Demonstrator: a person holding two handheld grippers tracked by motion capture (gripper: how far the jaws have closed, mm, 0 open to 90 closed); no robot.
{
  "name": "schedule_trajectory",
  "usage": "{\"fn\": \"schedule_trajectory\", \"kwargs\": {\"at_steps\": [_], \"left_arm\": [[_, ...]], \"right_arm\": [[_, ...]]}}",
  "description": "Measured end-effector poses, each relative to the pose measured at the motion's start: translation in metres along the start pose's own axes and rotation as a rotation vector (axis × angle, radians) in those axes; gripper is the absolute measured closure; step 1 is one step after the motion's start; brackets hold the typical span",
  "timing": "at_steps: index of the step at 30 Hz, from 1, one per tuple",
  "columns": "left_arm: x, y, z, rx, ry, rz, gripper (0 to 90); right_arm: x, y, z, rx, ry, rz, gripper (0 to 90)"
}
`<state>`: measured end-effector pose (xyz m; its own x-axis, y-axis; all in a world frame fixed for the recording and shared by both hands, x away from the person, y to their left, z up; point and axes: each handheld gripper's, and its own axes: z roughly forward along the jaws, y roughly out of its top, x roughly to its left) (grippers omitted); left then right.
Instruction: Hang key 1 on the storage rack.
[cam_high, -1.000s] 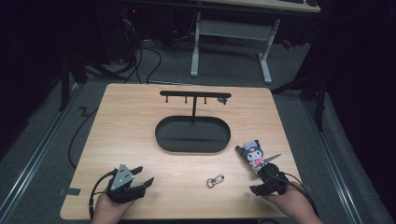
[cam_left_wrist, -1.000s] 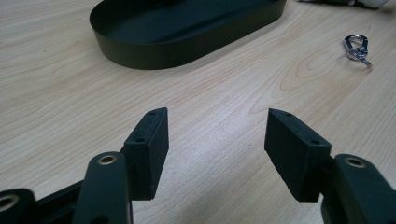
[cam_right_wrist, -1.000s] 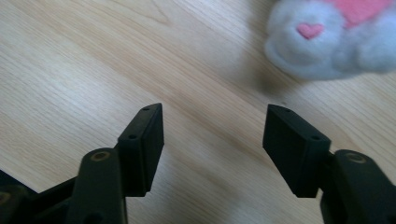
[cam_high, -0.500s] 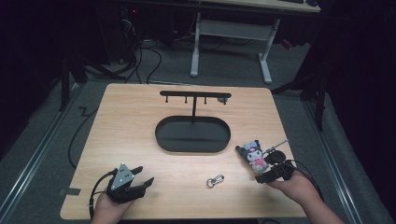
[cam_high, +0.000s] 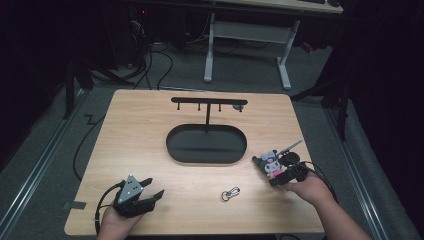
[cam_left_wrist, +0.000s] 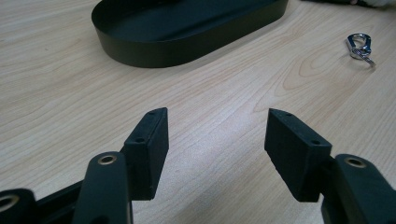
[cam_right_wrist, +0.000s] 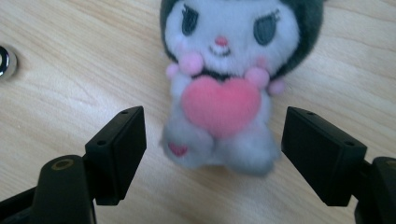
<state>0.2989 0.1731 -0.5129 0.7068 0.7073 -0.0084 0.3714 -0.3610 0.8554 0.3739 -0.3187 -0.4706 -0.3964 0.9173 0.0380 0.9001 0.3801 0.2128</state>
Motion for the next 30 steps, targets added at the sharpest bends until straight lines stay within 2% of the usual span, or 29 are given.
{"fn": "schedule_trajectory", "kwargs": {"at_steps": [7, 12, 18, 21, 25, 26, 30], "left_arm": [[0.001, 0.0, 0.0, 0.0, 0.001, -0.002, 40.4], [0.001, 0.0, 0.0, 0.0, 0.001, 0.0, 40.4], [0.001, 0.0, -0.001, -0.004, 0.003, 0.0, 40.4], [0.001, 0.0, -0.002, -0.003, 0.001, -0.001, 40.4], [0.001, 0.001, -0.001, -0.005, 0.002, 0.0, 40.4], [0.001, 0.001, -0.001, -0.005, 0.003, 0.0, 40.3], [0.0, 0.001, -0.001, -0.003, 0.002, 0.001, 40.4]], "right_arm": [[-0.001, 0.009, 0.012, 0.02, 0.0, -0.007, 22.8], [-0.001, 0.012, 0.015, 0.035, -0.007, 0.008, 26.6], [0.001, 0.015, 0.022, 0.049, -0.025, 0.007, 35.9], [0.002, 0.016, 0.023, 0.055, -0.028, 0.008, 36.9], [0.002, 0.018, 0.021, 0.052, -0.038, 0.009, 46.0], [0.002, 0.018, 0.019, 0.051, -0.042, -0.004, 48.2], [0.003, 0.018, 0.013, 0.039, -0.035, -0.009, 49.7]]}}
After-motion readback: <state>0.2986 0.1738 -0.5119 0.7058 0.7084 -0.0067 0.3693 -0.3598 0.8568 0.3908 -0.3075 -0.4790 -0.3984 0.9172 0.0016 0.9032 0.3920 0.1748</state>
